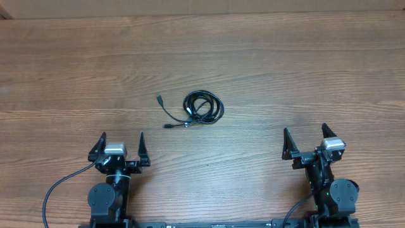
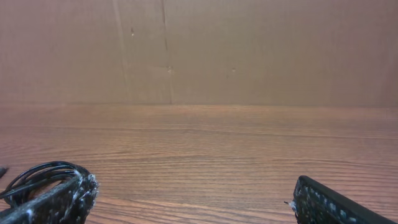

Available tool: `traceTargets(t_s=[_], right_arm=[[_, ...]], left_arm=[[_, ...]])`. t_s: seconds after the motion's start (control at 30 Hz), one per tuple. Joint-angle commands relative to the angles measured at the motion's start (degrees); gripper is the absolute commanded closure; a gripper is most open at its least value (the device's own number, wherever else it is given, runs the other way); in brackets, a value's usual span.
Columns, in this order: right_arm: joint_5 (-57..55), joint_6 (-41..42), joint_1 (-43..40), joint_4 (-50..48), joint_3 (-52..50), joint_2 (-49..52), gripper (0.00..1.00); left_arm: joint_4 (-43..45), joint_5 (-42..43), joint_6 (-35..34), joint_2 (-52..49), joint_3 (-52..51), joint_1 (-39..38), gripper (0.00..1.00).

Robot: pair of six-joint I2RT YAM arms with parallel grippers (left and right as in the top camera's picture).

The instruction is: Untangle cables

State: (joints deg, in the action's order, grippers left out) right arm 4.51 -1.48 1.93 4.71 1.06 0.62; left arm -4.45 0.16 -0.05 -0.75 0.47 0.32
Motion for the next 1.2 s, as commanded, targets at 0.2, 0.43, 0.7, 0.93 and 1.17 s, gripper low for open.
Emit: traceTargets(t_s=[0.2,0.43,0.7,0.93,1.17], right_arm=[[0.1,-0.1,0.3,-0.2,-0.6,-0.5,0.00],[0.1,-0.1,0.3,-0.2,-0.6,-0.5,0.00],[0.1,-0.1,0.3,-0.2,-0.6,-0.5,0.00],[0.1,-0.1,0.3,-0.2,-0.6,-0.5,0.00],[0.1,-0.1,0.3,-0.2,-0.6,-0.5,0.00]], left_arm=[[0.0,-0.6,-0.3,0.5,-0.2,-0.2,0.01],[0.4,0.5,-0.8,0.5,-0.2,-0.2,0.00],[1.7,19.2,-25.0,0.5,-0.1,-0.3,0.01],[10.4,22.7,-43.4,0.5,-0.2,-0.3,0.01],[32.7,18.6,-40.7,0.5,4.3,-0.3,0.00]])
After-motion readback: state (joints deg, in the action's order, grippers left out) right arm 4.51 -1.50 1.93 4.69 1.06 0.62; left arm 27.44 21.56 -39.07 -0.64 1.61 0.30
